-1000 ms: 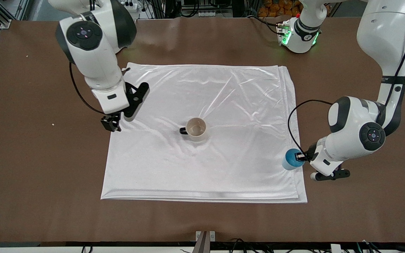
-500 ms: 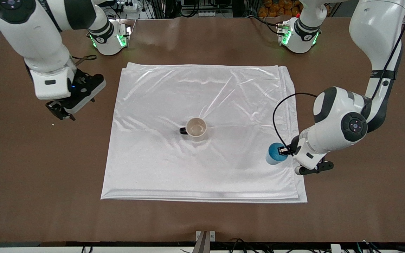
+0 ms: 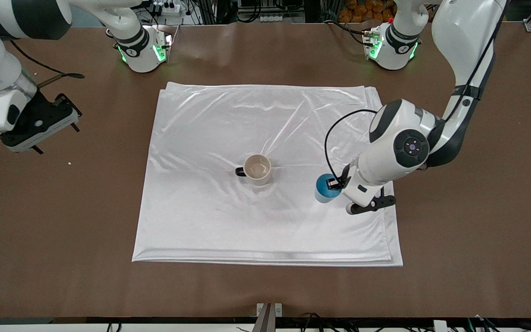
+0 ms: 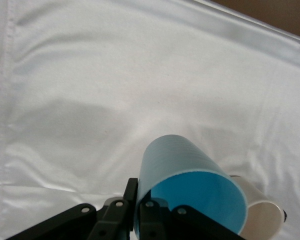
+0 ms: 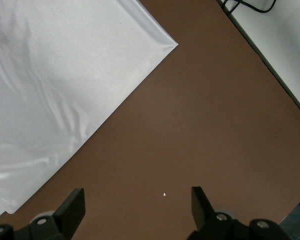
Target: Place blue cup into white mug on cloth
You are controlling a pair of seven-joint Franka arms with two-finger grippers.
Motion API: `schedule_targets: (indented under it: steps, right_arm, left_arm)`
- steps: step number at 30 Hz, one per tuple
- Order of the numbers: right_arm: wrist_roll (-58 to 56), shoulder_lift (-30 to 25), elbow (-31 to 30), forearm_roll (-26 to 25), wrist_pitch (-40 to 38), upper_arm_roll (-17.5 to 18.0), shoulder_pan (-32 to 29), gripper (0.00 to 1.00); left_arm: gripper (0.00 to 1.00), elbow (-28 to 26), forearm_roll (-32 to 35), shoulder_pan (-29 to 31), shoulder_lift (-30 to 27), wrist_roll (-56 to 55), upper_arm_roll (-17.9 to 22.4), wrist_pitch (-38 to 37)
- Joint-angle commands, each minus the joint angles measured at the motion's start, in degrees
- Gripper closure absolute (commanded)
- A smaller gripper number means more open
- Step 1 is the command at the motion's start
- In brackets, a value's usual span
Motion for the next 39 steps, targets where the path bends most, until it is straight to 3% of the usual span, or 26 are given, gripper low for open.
schedule_targets:
  steps: [1,10,19,26,39]
  right_arm:
    - [4.1,-0.6,1.7,1.2,-2.3,0.7,-2.1,0.0]
    - [7.4,-0.3,2.5,4.8,-2.3,0.8,-8.0,0.0]
    - [18.0,-0.5,2.7,5.1,-3.3,0.8,-8.8,0.0]
    - [21.8,-0.7,2.7,5.6,-3.3,0.8,-9.0,0.0]
    - [32.0,-1.2,2.2,7.6,-3.6,0.8,-10.0,0.0]
  left_arm:
    - [1.0,1.0,0.0,-3.0,-1.3,-4.0,0.4,-1.0]
    - [1.0,1.1,1.8,-9.2,-1.2,-5.3,0.4,-1.0]
    - [1.0,1.0,3.5,-15.9,-0.6,-5.3,0.9,-1.0]
    - [1.0,1.1,7.6,-18.4,0.5,-4.9,0.8,-1.0]
    - [1.0,1.4,7.7,-21.1,4.5,-4.7,1.2,0.3]
